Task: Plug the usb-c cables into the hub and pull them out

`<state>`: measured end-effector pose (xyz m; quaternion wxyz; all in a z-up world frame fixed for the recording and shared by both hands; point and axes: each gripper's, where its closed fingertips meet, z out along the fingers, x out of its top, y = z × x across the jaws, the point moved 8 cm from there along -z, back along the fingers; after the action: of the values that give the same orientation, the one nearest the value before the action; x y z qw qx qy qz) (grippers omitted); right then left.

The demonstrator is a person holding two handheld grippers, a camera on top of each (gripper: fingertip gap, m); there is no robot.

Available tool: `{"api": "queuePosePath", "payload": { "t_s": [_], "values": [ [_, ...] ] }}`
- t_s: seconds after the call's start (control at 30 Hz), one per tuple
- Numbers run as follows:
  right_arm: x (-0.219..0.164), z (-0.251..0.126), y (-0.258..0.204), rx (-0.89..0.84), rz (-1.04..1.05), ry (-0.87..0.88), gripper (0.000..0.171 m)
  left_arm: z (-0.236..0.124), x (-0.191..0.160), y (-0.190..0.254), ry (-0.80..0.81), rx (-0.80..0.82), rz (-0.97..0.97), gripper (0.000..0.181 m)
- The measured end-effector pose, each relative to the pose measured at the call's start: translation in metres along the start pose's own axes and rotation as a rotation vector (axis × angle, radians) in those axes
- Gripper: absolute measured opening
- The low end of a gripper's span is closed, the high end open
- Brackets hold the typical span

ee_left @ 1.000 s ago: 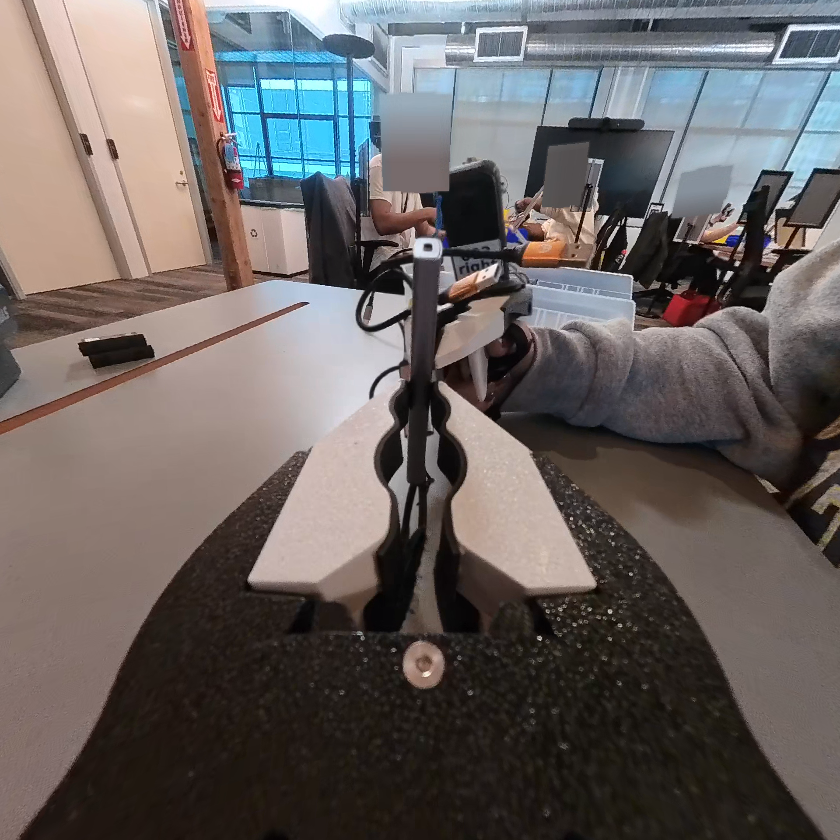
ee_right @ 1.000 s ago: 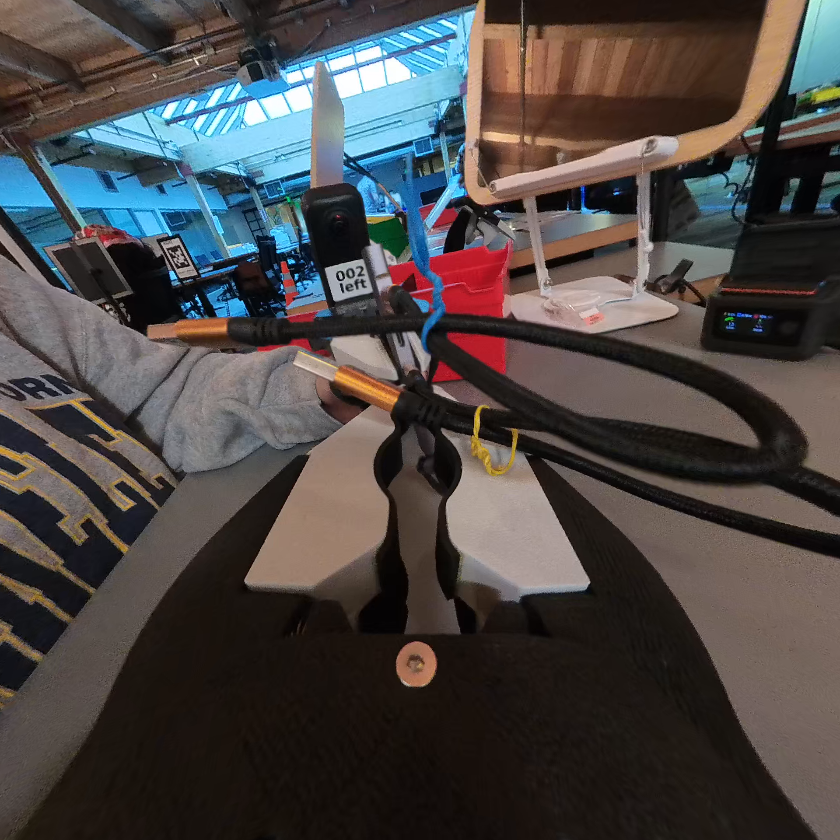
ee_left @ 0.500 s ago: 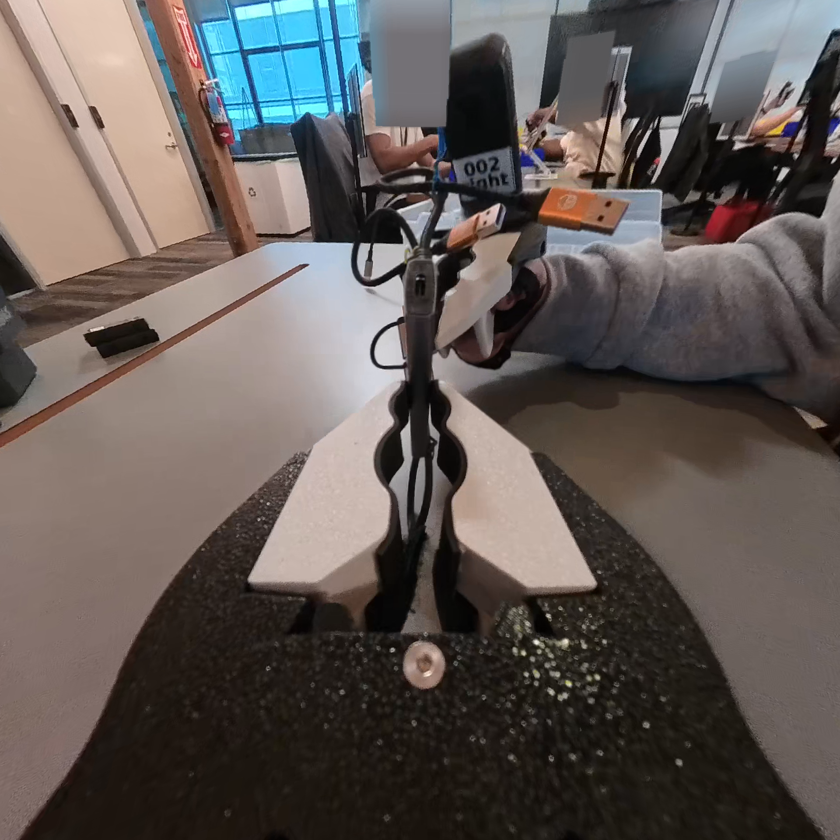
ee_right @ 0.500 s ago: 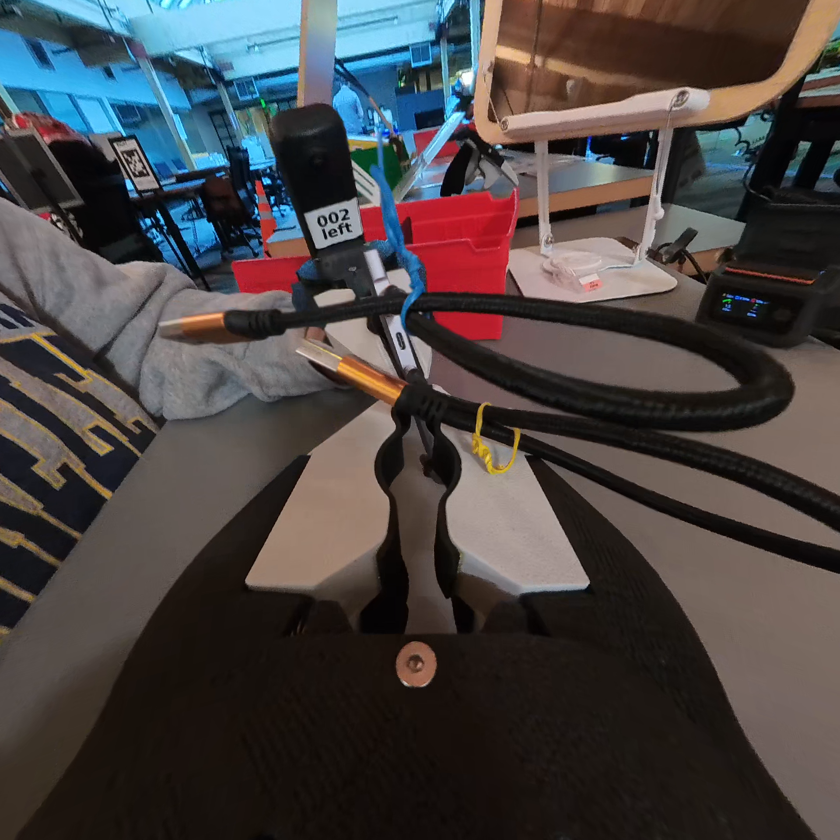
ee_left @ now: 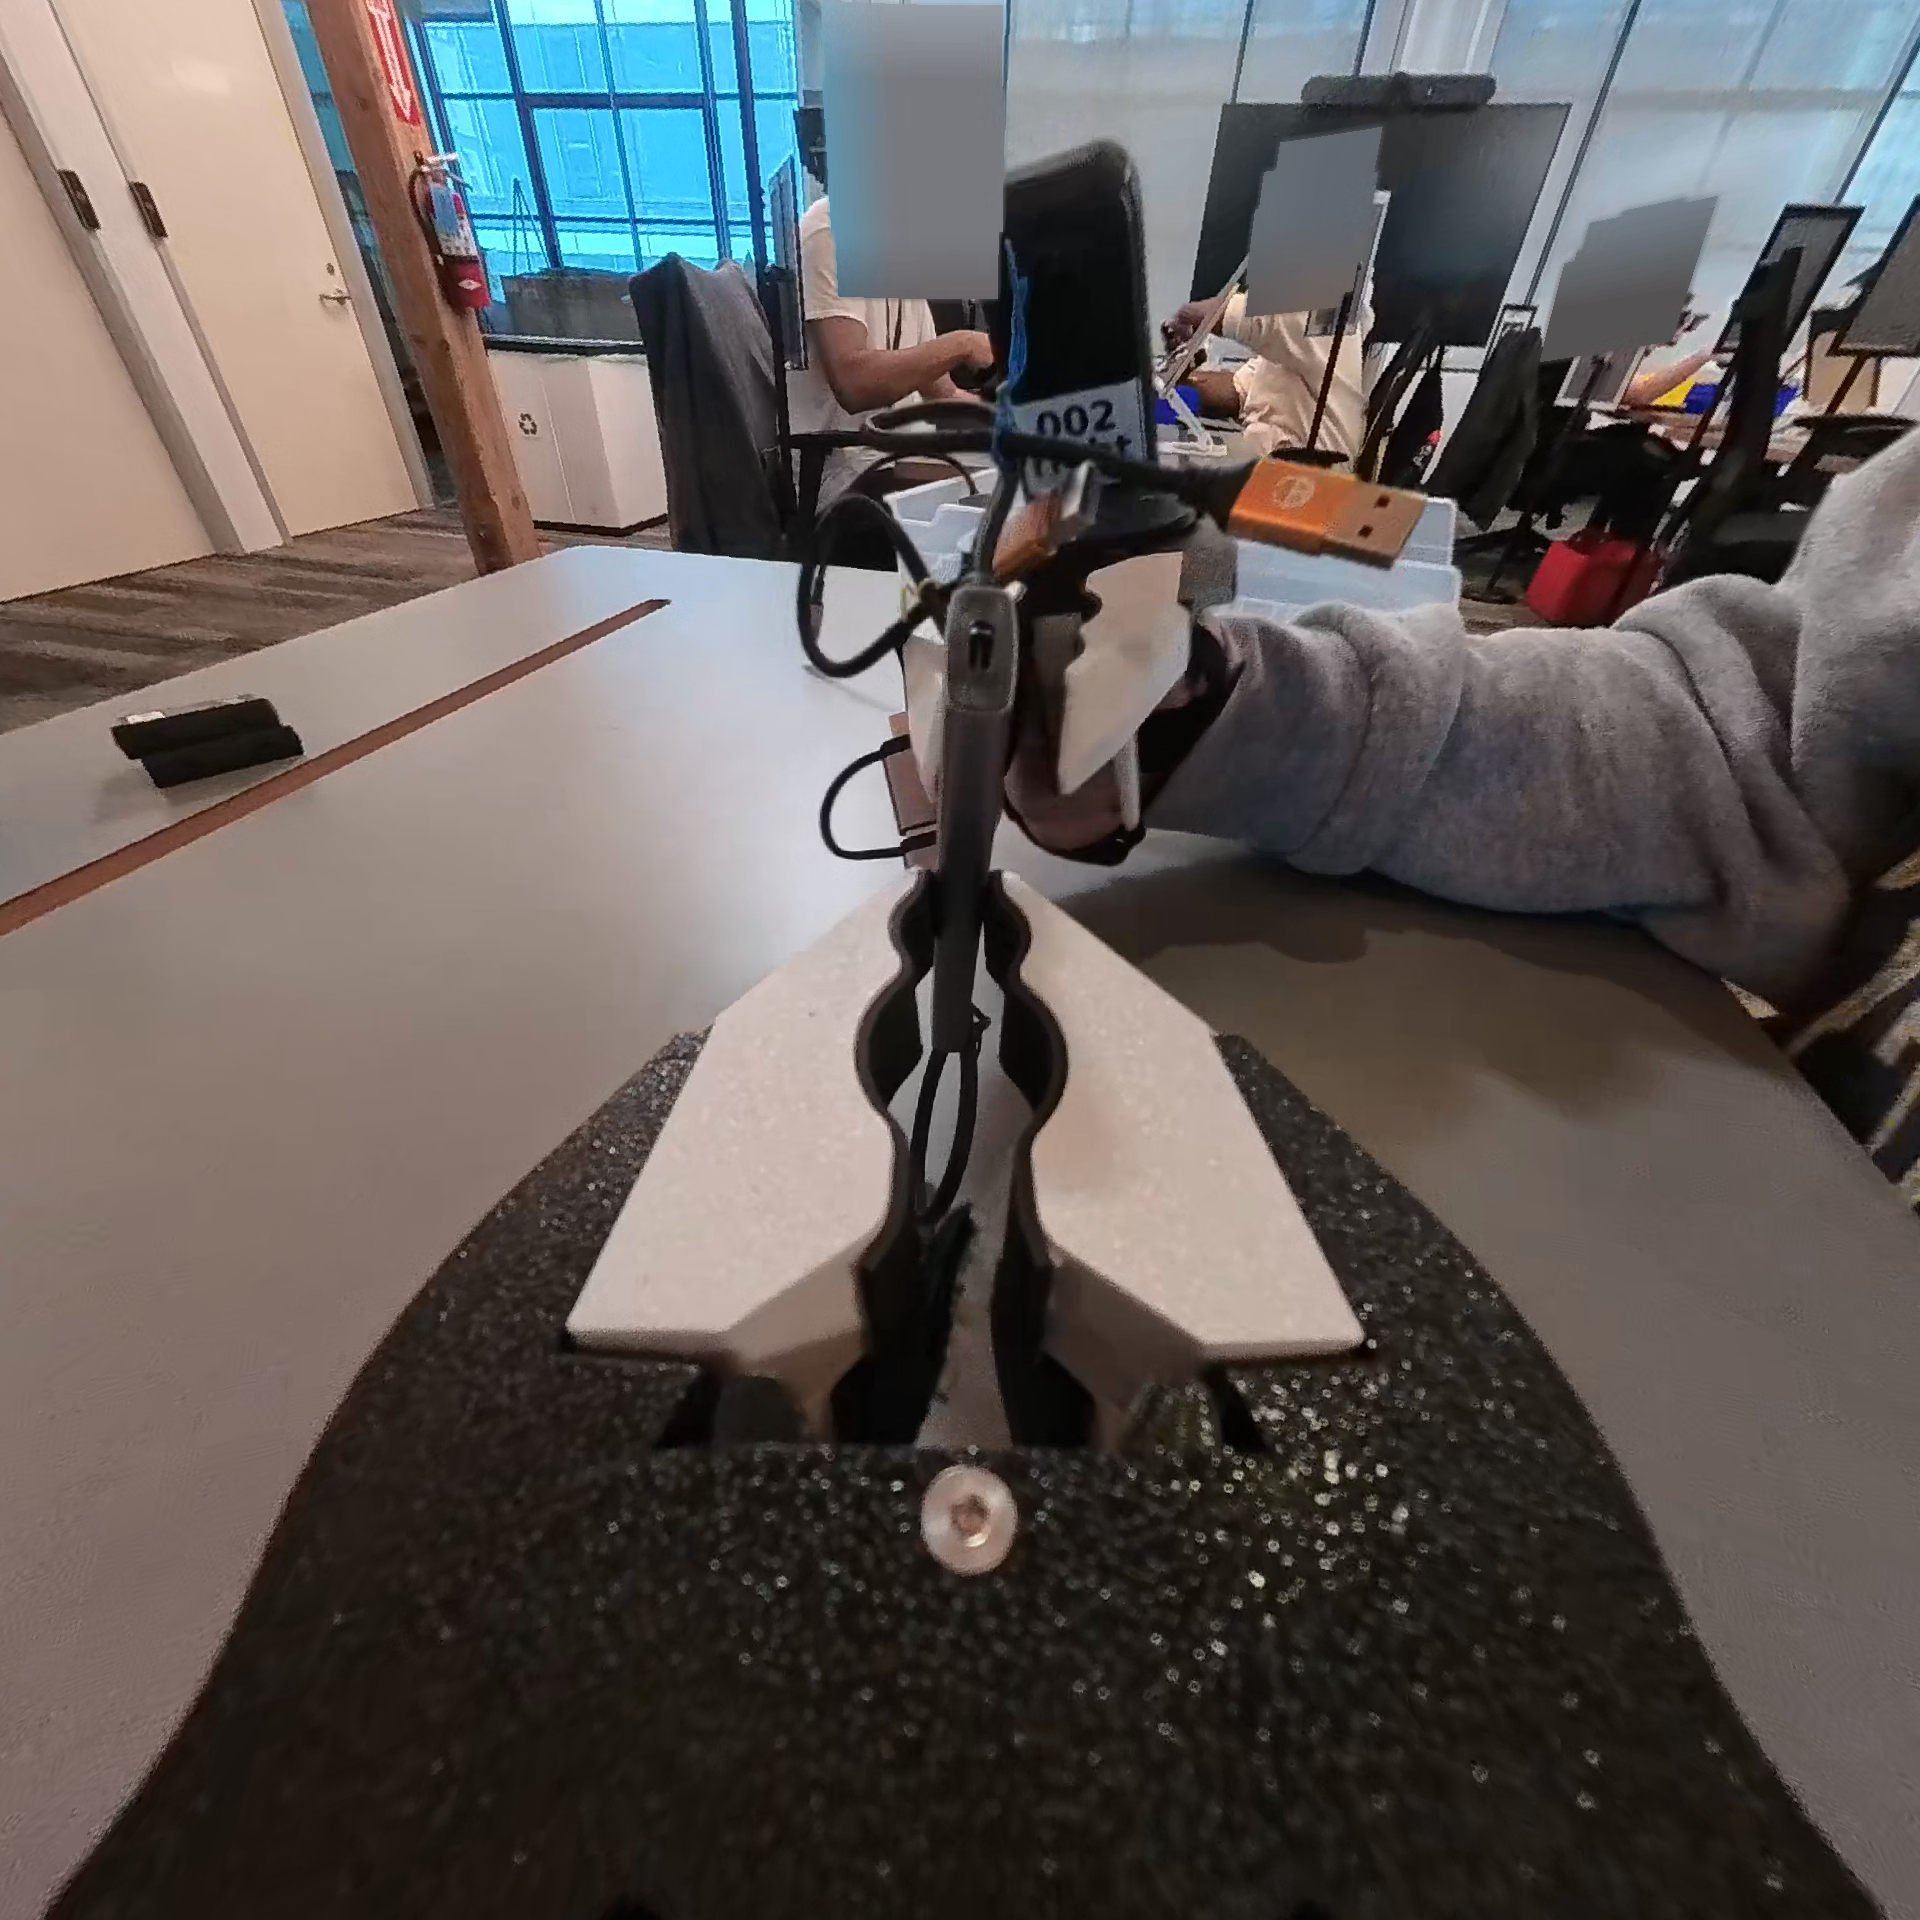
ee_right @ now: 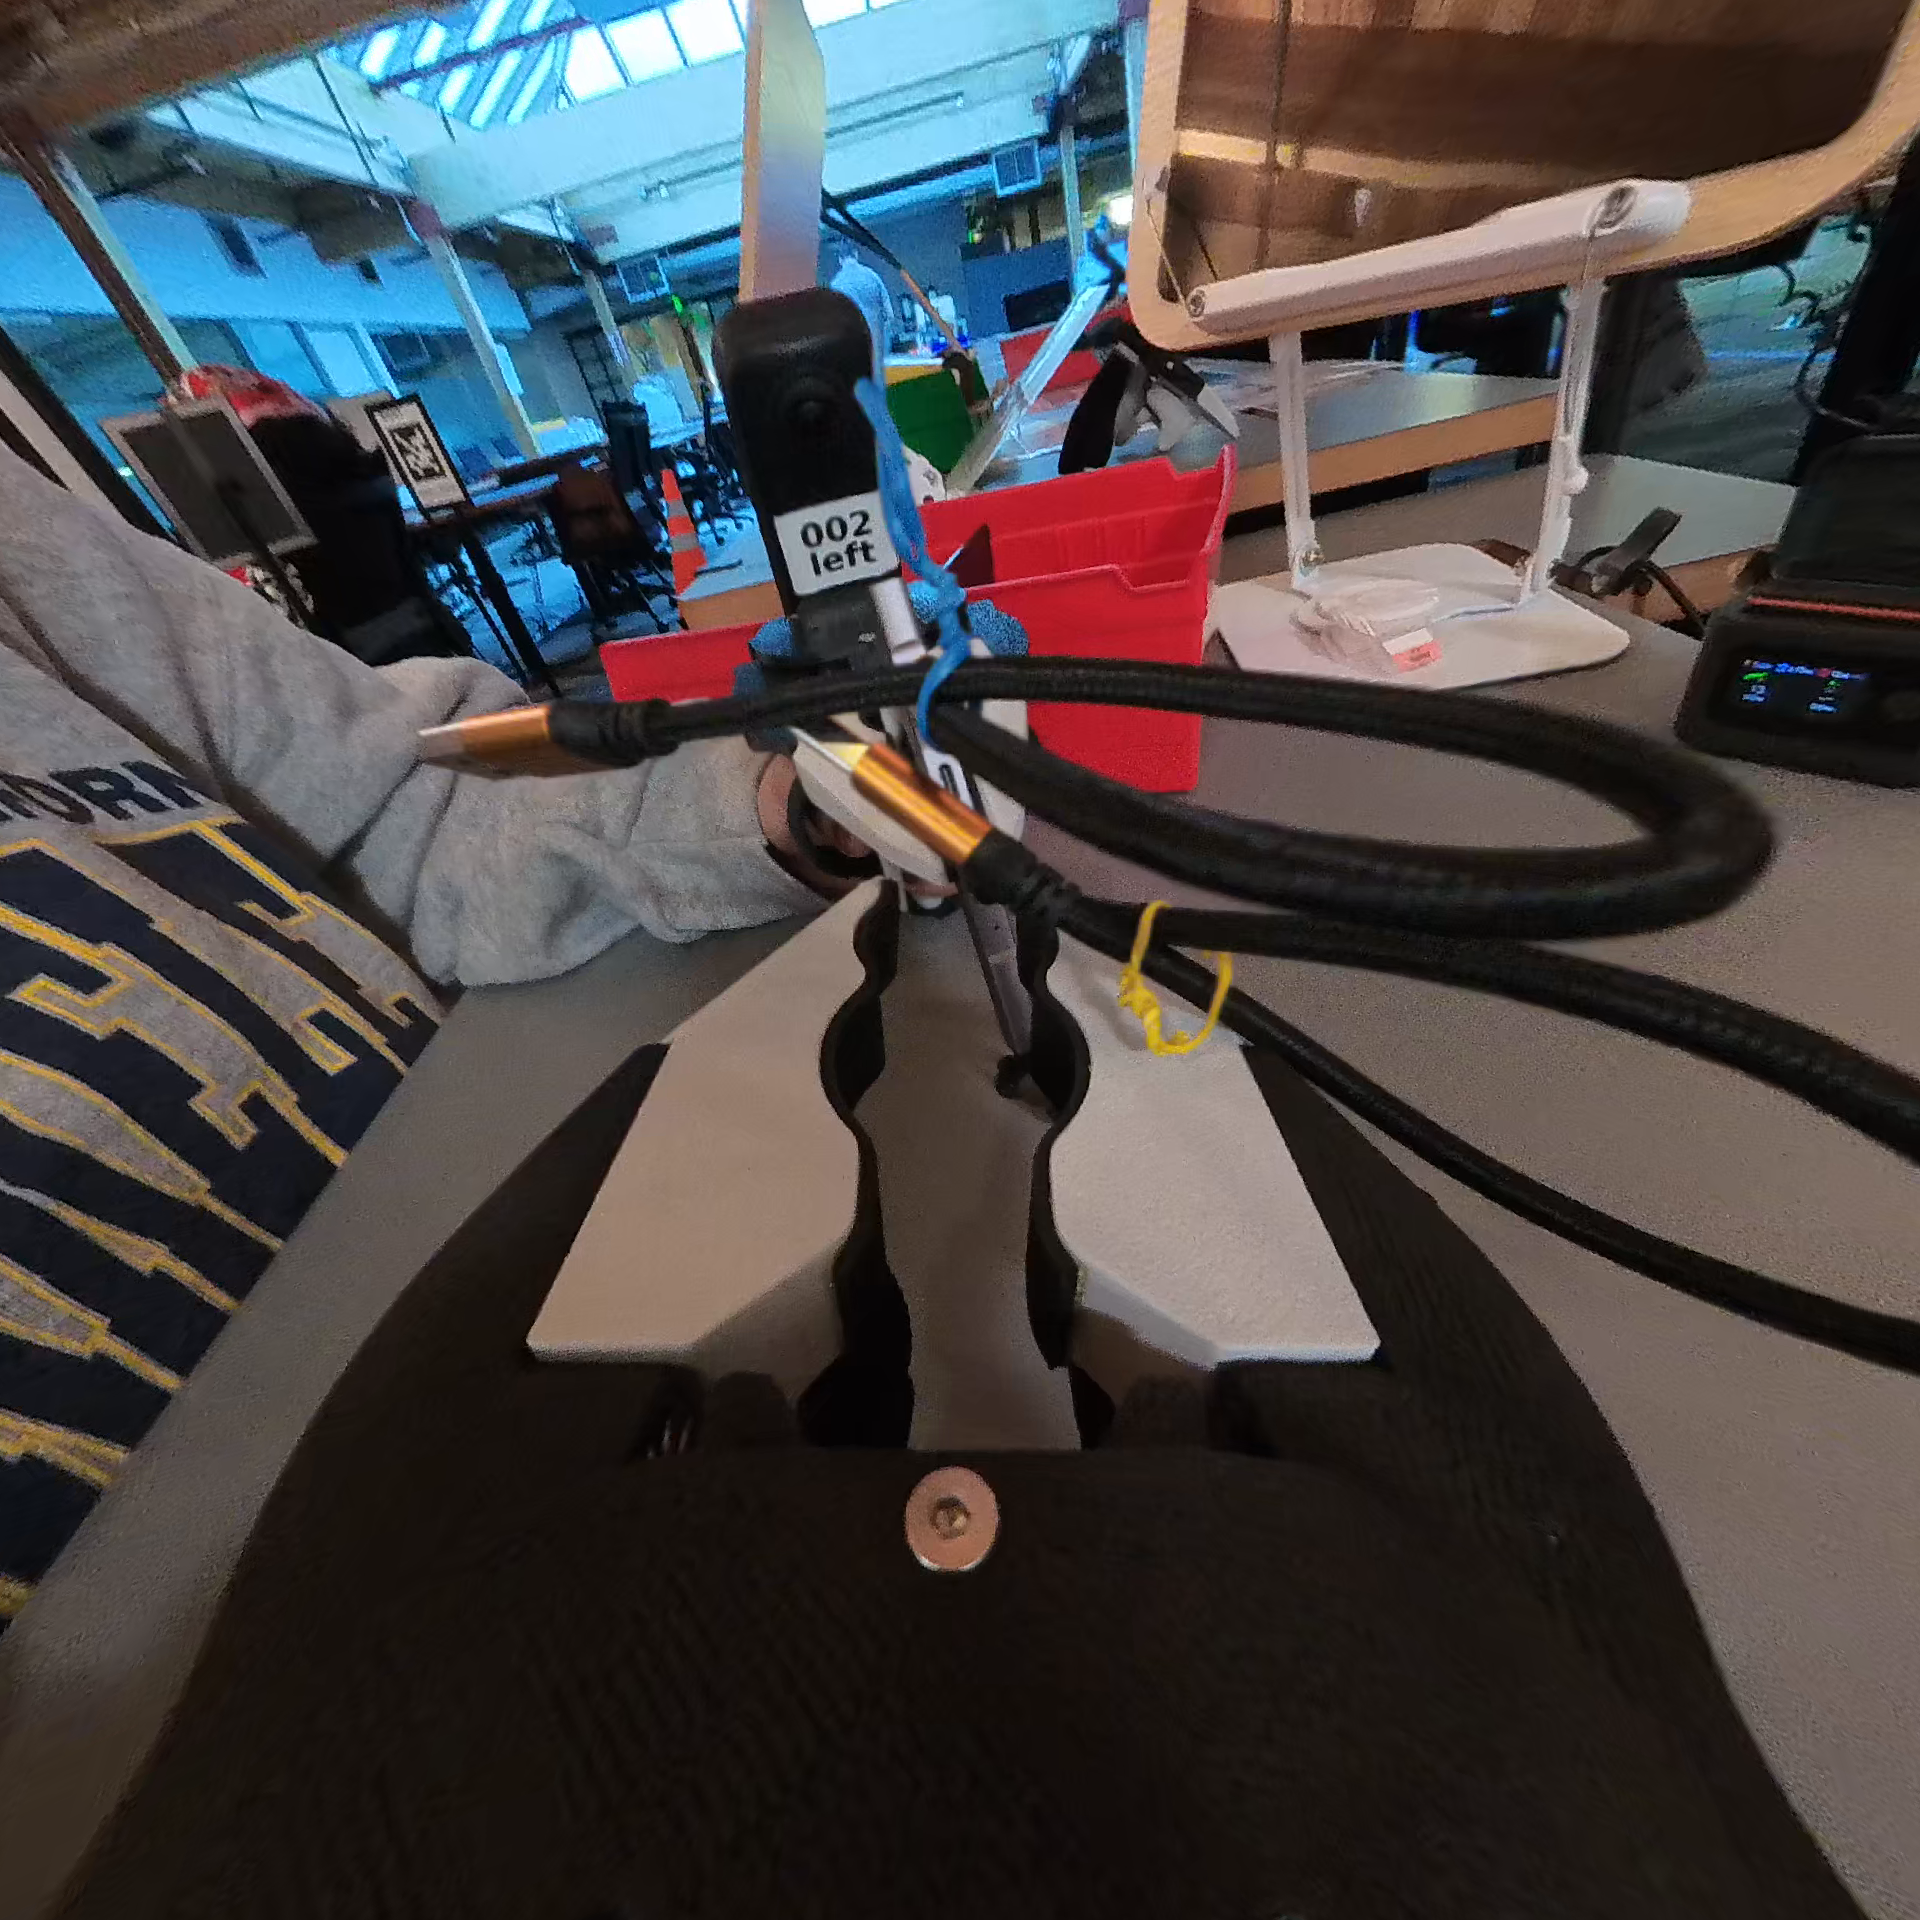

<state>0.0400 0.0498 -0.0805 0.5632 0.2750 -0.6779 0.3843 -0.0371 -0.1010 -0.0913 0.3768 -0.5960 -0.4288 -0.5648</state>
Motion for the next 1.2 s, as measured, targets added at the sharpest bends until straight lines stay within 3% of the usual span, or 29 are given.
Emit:
{"api": "queuePosePath", "payload": {
  "t_s": [0.1, 0.23, 0.6, 0.8, 0.97, 1.07, 1.2],
  "values": [
    [0.000, -0.003, 0.002, -0.003, 0.022, 0.046, 0.021, 0.001, 0.000, 0.001, -0.005, -0.004, 0.008, 0.007],
    [0.000, -0.002, 0.002, -0.015, 0.002, 0.080, 0.006, 0.001, 0.000, 0.002, -0.006, -0.008, 0.006, 0.007],
    [0.000, -0.003, 0.000, -0.076, -0.047, 0.025, 0.006, 0.002, -0.001, -0.001, -0.008, -0.026, -0.045, 0.006],
    [0.000, -0.002, 0.000, -0.085, -0.038, 0.092, 0.006, 0.003, 0.001, -0.001, 0.023, 0.004, -0.045, 0.007],
    [-0.002, -0.009, -0.005, -0.165, -0.148, 0.109, 0.045, -0.009, 0.006, -0.013, 0.075, 0.311, 0.035, 0.007],
    [0.000, -0.013, -0.004, -0.360, -0.347, 0.066, 0.045, -0.024, 0.008, -0.023, 0.013, 0.582, 0.180, 0.006],
    [0.009, -0.009, -0.016, -0.637, -0.778, 0.036, 0.045, -0.018, 0.003, -0.019, -0.261, 0.770, 0.548, 0.006]
  ]
}}
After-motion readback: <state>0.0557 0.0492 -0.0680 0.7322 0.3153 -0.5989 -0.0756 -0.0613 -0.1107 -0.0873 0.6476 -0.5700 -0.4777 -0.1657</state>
